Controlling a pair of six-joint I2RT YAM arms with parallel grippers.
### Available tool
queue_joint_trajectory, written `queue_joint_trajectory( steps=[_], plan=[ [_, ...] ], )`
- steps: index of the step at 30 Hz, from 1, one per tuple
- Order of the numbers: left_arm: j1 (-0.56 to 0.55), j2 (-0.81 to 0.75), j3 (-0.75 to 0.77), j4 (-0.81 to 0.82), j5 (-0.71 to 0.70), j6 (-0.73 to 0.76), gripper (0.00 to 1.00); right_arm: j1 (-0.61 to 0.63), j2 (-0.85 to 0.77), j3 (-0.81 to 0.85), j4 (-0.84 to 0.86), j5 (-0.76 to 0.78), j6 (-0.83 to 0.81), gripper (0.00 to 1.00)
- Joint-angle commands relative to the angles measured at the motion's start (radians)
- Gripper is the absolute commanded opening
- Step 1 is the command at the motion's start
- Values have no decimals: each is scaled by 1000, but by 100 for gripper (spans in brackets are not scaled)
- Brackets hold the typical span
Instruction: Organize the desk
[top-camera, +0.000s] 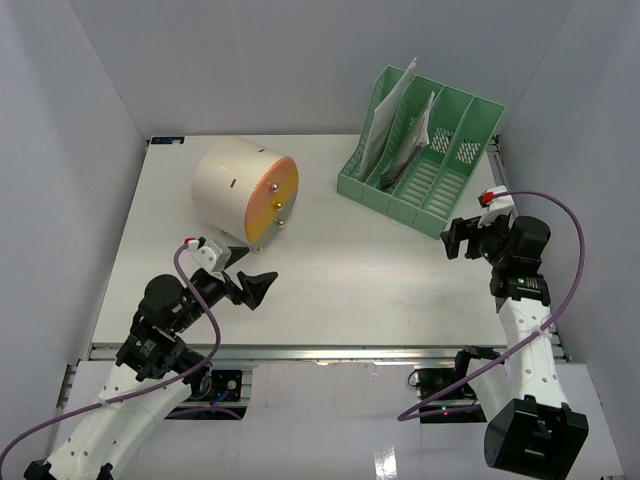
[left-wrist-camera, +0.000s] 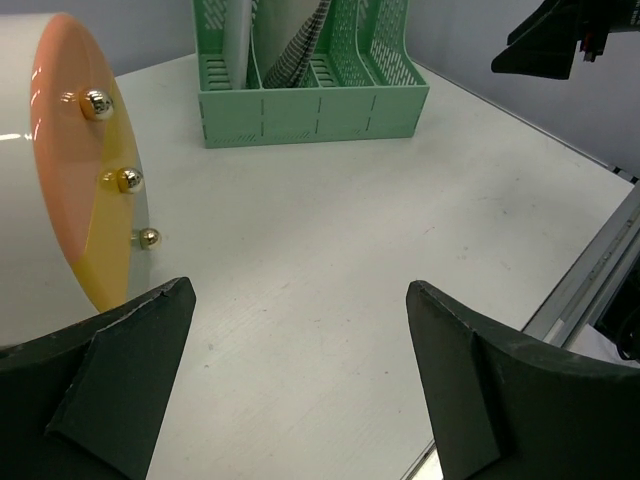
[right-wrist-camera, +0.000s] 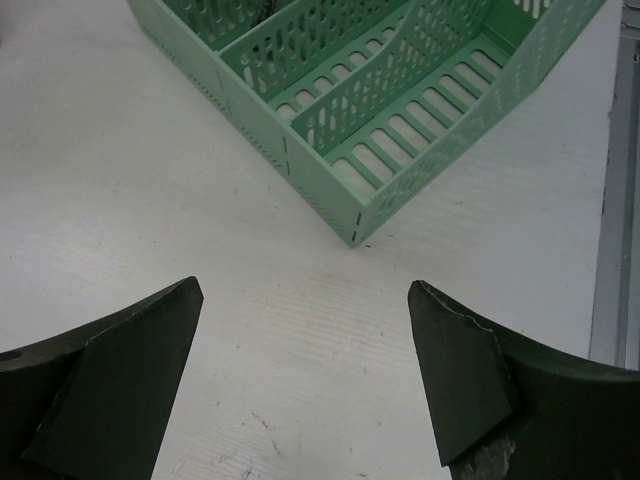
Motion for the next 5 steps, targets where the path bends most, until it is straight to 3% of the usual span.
queue_joint_trajectory(
  steps=[1,5],
  plan=[
    [2,-36,-6,-13,-42,-13,98,-13,-18,-9,64,115,60,90],
    [2,-48,-6,-17,-62,-12,98,-18,-36,-18,68,145,78,90]
  ],
)
